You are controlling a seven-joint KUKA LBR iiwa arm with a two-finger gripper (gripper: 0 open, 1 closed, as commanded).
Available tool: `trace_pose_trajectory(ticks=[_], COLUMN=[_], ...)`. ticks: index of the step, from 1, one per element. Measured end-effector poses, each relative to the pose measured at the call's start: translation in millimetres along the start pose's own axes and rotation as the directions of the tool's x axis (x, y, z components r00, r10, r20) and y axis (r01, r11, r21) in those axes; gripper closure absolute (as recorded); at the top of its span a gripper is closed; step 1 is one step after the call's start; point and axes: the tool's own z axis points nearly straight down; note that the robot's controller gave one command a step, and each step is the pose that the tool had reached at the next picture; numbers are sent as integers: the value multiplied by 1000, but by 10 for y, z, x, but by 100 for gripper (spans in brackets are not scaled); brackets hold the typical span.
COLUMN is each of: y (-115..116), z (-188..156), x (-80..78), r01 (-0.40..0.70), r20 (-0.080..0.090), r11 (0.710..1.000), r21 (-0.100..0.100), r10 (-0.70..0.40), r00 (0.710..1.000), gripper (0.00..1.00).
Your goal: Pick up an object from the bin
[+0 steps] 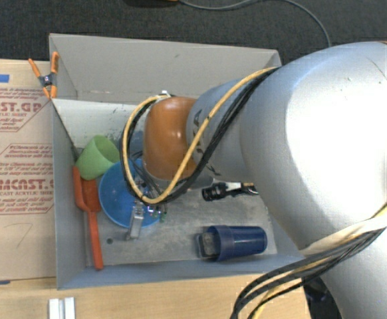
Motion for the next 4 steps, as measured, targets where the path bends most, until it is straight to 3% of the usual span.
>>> trace_pose_trajectory(ticks=[1,4], y=[55,-16], z=[-46,-61], x=[-293,-358], r01=[208,202], r20=[0,-5], r11=[978,979], r21=[-1,-1], r10=[-208,-202], r00=[978,979], gripper=[100,100])
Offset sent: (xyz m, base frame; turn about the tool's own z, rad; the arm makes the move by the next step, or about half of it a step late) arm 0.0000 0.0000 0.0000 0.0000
